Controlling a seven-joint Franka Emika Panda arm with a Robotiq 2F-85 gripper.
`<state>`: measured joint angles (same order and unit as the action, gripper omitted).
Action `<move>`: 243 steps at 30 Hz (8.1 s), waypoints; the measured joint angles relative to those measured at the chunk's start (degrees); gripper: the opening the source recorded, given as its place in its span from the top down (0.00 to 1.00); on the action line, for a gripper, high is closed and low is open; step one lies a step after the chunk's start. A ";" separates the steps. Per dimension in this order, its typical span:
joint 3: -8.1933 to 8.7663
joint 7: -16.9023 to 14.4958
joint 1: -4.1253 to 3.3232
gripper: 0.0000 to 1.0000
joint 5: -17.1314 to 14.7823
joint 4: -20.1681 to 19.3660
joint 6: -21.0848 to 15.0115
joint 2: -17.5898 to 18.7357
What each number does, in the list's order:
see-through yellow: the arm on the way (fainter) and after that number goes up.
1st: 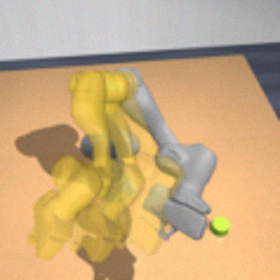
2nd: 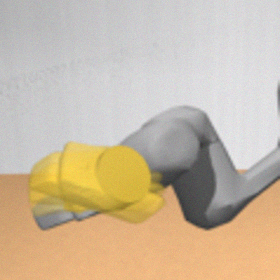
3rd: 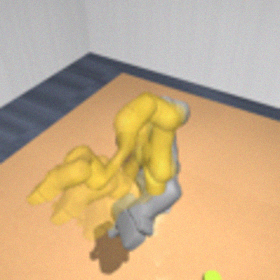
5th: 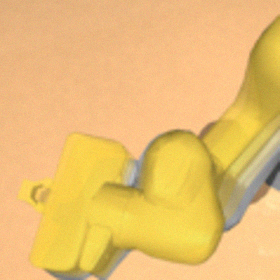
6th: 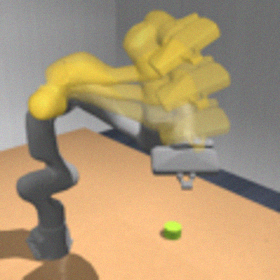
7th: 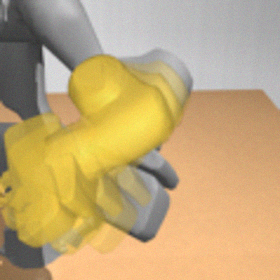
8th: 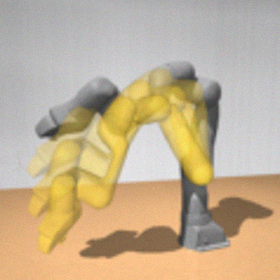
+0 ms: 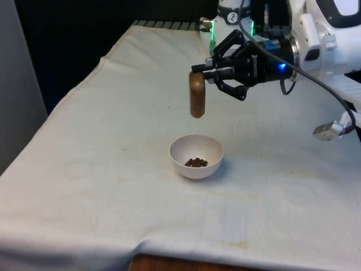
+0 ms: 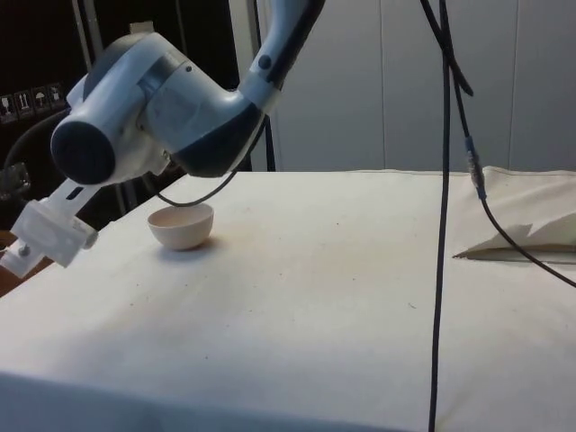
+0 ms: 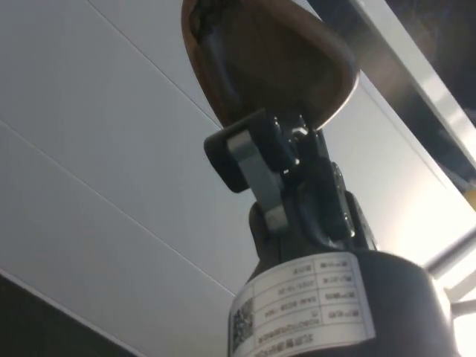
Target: Pour the coffee beans from the cup into the bowl.
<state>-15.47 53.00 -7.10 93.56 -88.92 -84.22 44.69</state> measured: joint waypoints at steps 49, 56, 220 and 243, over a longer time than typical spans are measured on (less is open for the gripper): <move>-4.70 -0.23 -1.15 1.00 11.63 2.12 13.98 6.88; -4.70 -0.17 -1.15 1.00 11.63 2.12 13.98 6.88; 10.37 -1.72 11.34 1.00 -30.71 1.55 -24.18 -4.81; 15.70 -7.10 11.52 1.00 -40.22 1.20 -30.42 -5.04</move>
<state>0.23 45.89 4.41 53.34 -87.72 -114.65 39.65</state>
